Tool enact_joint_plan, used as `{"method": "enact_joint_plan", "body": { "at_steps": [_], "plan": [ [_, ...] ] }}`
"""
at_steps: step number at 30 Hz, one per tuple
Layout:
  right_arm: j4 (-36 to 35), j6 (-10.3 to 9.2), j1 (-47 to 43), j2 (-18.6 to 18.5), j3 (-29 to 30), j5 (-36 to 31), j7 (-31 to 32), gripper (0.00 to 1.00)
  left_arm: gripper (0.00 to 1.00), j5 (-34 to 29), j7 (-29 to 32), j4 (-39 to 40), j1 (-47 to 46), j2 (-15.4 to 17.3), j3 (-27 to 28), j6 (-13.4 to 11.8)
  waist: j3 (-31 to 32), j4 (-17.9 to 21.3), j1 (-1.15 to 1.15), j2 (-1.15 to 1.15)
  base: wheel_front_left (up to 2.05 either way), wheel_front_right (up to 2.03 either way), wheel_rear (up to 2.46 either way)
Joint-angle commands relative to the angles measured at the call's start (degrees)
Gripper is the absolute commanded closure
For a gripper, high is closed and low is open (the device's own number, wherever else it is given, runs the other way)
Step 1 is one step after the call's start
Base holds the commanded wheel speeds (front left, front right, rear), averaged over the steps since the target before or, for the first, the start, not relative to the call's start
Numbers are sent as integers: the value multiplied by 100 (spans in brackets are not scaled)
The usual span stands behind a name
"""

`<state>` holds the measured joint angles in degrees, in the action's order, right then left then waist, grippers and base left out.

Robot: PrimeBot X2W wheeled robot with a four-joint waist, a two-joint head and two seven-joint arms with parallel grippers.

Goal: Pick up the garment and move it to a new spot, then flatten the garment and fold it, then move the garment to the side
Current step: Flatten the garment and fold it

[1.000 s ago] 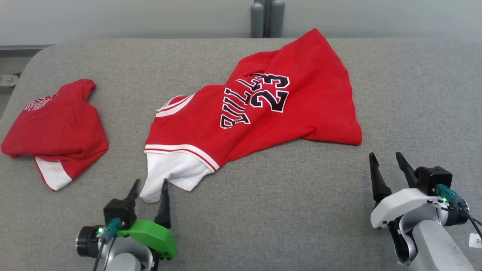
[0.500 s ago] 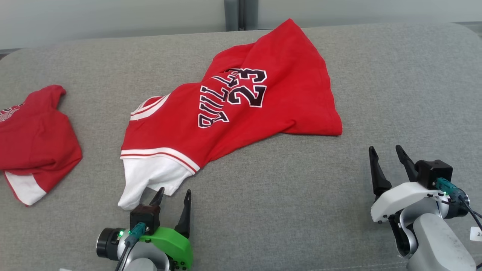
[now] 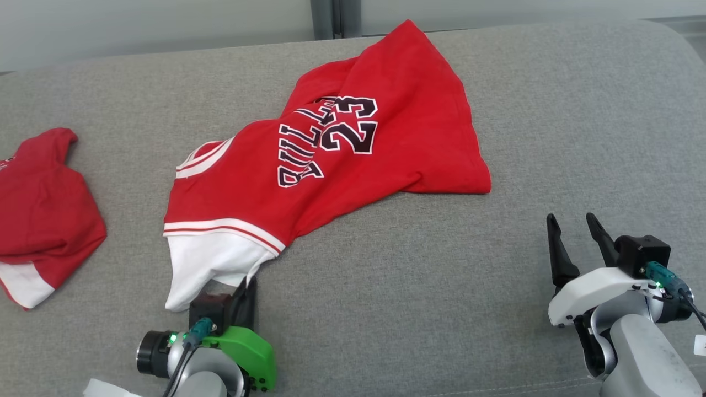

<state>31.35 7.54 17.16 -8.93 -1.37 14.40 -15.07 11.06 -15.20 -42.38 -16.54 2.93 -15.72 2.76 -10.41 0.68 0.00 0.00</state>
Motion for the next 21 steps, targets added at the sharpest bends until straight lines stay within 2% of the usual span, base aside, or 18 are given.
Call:
{"method": "enact_joint_plan", "body": {
  "at_steps": [1, 8, 14, 15, 16, 21],
  "plan": [
    [25, -10, -88, 11, 4, 28, -14, 0, 100, 36, 11, 23, 129, -1, -67, 32, 175, -182, 0, 0, 0, 0, 0],
    [149, -10, -272, 152, 50, 43, -15, 0, 100, 46, 8, 315, 503, 10, -493, 45, 506, -654, 0, 0, 0, 0, 0],
    [282, -10, -337, 204, 99, 1, -14, 0, 99, 113, 7, 573, 797, 9, -754, -36, 550, -952, 0, 0, 0, 0, 0],
    [293, -10, -327, 198, 98, -2, -15, 0, 55, 119, 7, 631, 814, 10, -769, -53, 526, -976, 0, 0, 0, 0, 0],
    [305, -10, -310, 182, 96, 0, -15, 0, 0, 141, 7, 715, 821, 9, -768, -93, 500, -1001, 0, 0, 0, 0, 0],
    [311, -10, -166, 83, 92, 15, -15, 0, 0, 142, 7, 1165, 854, 8, -795, -213, 293, -1126, 0, 0, 0, 0, 0]
  ]
}}
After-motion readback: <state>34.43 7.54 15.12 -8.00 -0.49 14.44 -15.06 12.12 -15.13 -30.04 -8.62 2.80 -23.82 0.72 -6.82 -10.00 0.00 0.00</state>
